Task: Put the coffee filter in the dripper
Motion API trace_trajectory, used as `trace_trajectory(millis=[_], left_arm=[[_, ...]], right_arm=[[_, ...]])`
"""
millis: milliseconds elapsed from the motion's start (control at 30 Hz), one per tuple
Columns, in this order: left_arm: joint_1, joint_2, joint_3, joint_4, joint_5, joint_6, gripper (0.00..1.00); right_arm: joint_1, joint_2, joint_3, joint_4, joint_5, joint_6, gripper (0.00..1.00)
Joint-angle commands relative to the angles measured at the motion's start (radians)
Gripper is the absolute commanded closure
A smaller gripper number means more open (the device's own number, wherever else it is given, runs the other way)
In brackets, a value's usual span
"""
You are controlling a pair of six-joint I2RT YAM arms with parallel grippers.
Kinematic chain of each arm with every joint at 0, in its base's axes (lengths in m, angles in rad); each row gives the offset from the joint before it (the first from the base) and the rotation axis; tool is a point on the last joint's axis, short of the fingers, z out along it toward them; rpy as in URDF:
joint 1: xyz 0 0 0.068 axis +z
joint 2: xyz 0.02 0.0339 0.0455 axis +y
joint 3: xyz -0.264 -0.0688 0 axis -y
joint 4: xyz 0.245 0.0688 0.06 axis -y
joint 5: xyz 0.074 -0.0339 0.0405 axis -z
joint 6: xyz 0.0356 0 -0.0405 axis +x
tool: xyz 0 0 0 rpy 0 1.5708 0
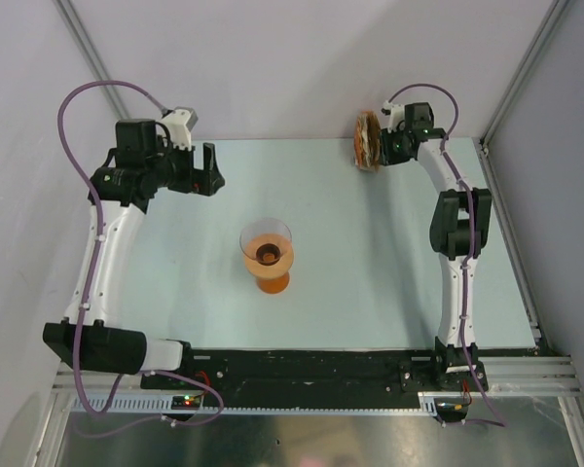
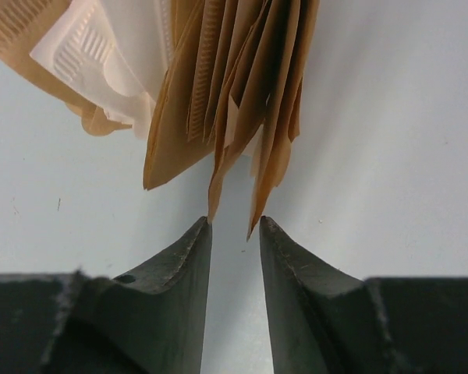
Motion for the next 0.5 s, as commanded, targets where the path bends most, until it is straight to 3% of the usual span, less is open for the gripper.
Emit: trace_trajectory(millis=[0, 333, 467], left_arm=[[0.015, 0.005, 0.049, 0.001, 0.0, 0.021, 0.0], [0.026, 0.021, 0.054, 0.0, 0.007, 0.015, 0.0], [0.028, 0.025, 0.055, 0.0, 0.01, 0.012, 0.0]], right_arm=[[0.002, 0.016, 0.069, 0.056, 0.025, 0.005, 0.67], [0.0, 0.002, 0.069, 0.059, 0.039, -0.006, 0.96], [0.0, -0.023, 0.049, 0.055, 0.029, -0.021, 1.0]])
